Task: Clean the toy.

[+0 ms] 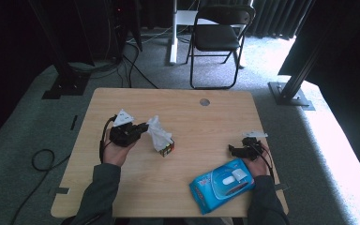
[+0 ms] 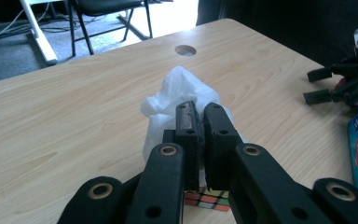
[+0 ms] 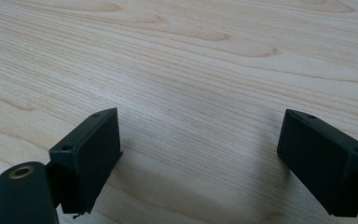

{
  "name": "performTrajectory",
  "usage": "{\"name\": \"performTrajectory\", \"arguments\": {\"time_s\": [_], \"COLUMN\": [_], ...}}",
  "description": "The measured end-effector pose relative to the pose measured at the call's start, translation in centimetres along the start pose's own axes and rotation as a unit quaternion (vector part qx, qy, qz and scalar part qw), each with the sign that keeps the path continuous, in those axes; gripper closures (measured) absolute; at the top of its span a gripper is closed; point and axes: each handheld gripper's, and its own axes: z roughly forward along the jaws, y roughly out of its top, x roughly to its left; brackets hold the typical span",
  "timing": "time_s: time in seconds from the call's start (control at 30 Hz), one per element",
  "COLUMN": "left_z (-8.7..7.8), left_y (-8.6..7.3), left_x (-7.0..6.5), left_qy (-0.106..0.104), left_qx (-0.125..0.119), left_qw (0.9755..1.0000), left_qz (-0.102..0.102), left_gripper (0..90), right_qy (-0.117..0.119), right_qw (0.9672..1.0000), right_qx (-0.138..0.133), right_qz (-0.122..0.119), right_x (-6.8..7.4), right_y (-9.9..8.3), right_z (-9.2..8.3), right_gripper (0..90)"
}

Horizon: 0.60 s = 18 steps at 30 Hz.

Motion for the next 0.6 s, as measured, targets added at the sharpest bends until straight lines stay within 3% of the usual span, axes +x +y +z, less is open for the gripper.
{"name": "performTrajectory", "arguments": {"time_s": [0.1, 0.27, 0.43, 0.6], "left_z": [-0.5, -0.5, 1.1, 3.0], "left_y": [0.1, 0.3, -0.1, -0.5], "left_x": [0.4, 0.4, -0.4, -1.1], "left_qy": [0.004, 0.01, 0.012, -0.002], "left_qx": [-0.009, -0.005, 0.023, 0.046], "left_qw": [0.9999, 0.9999, 0.9995, 0.9987], "left_qz": [-0.007, -0.001, 0.018, 0.024], "left_gripper": [86.1, 86.1, 85.8, 85.6], "right_qy": [0.0, 0.0, -0.001, -0.001], "right_qw": [1.0, 1.0, 1.0, 1.0], "right_qx": [0.0, 0.0, 0.0, 0.0], "right_qz": [0.0, 0.0, 0.001, 0.001], "right_x": [0.0, 0.0, 0.0, 0.0], "right_y": [0.0, 0.0, 0.0, 0.0], "right_z": [0.0, 0.0, 0.0, 0.0], "right_gripper": [13.0, 13.0, 13.1, 13.1]}}
